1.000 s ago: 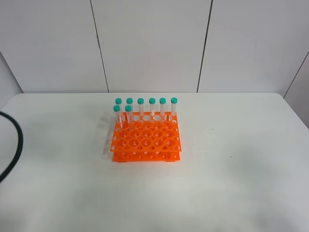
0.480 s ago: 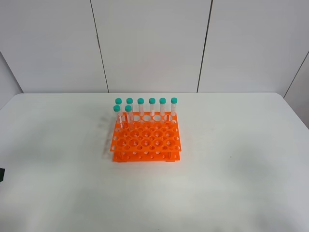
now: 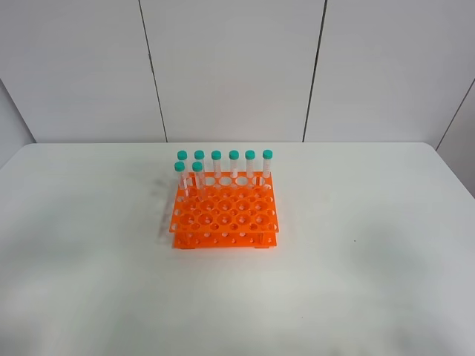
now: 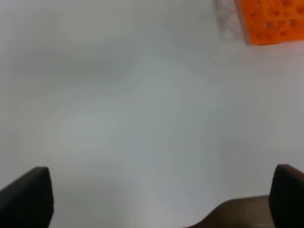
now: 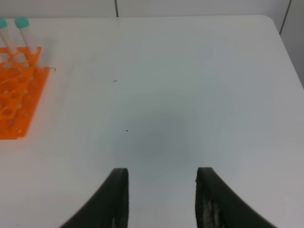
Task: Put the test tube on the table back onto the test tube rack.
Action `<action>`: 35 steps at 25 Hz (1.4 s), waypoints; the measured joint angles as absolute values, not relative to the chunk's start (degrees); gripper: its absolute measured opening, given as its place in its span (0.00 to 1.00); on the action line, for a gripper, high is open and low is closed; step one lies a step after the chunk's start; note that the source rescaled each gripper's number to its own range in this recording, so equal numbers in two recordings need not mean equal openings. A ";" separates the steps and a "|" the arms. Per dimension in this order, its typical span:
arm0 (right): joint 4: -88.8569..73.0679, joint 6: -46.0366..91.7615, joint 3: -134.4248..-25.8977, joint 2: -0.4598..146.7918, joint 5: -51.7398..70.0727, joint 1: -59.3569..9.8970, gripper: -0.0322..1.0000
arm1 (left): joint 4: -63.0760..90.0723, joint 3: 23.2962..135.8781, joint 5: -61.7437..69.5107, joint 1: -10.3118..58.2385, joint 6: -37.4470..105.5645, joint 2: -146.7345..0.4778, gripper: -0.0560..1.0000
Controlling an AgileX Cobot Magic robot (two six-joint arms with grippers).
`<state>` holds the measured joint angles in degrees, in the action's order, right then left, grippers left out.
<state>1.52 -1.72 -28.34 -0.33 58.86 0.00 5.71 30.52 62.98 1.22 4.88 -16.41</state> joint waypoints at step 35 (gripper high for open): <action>1.52 -1.72 -28.34 -0.33 58.86 0.00 0.42 | 5.71 28.57 61.27 1.22 4.32 0.29 0.99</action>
